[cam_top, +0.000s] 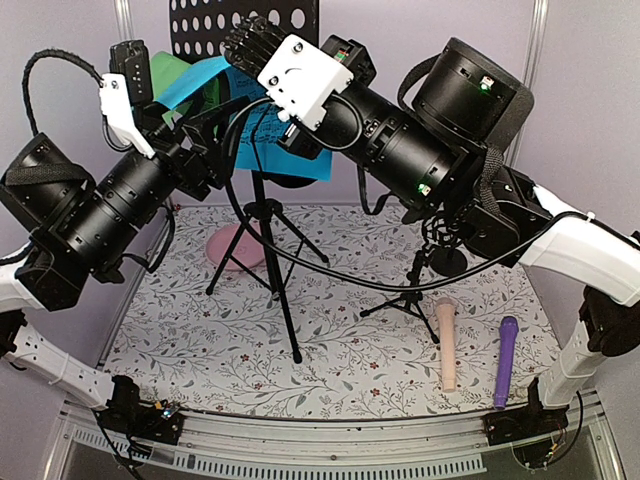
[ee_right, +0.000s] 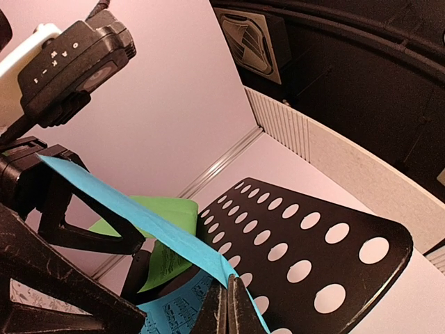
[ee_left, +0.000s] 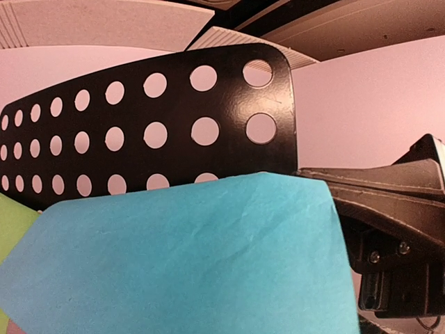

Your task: Pack up the instrument practice props

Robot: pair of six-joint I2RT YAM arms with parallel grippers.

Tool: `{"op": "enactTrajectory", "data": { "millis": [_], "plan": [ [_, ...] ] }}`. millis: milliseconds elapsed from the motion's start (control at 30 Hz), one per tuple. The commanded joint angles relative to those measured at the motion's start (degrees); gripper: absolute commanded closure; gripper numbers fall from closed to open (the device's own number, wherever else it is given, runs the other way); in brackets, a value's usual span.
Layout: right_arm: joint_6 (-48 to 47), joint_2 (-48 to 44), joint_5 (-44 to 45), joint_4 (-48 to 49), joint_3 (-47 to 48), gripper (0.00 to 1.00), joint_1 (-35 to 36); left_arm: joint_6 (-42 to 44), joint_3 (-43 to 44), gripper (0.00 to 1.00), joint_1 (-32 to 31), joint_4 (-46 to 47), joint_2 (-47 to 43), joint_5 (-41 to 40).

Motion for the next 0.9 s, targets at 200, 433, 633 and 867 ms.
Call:
{"op": "enactTrajectory", "data": {
  "millis": [200,433,633,867],
  "plan": [
    [-0.6,-0.9,0.6,-0.3,0.5,1.0,0.4,-0.5,-1.0,0.27,0.6,0.1,-0.9,0.0],
    [-0.4,-2.3,0.7,3.1,0.8,1.0,0.4,-0.7,-1.4,0.26,0.7,0.1,-0.9,-0.1],
    [-0.3,-3.1,0.2,4.8,1.7,1.0,0.4,-0.9,-1.7,0.26,0.6,-0.1,-0.6,-0.1],
    [-0.9,-2.9,-0.4,6.1,4.4,1.0,0.4,-1.5,-2.2,0.26,0.6,-0.6,-0.5,-0.1]
  ]
}}
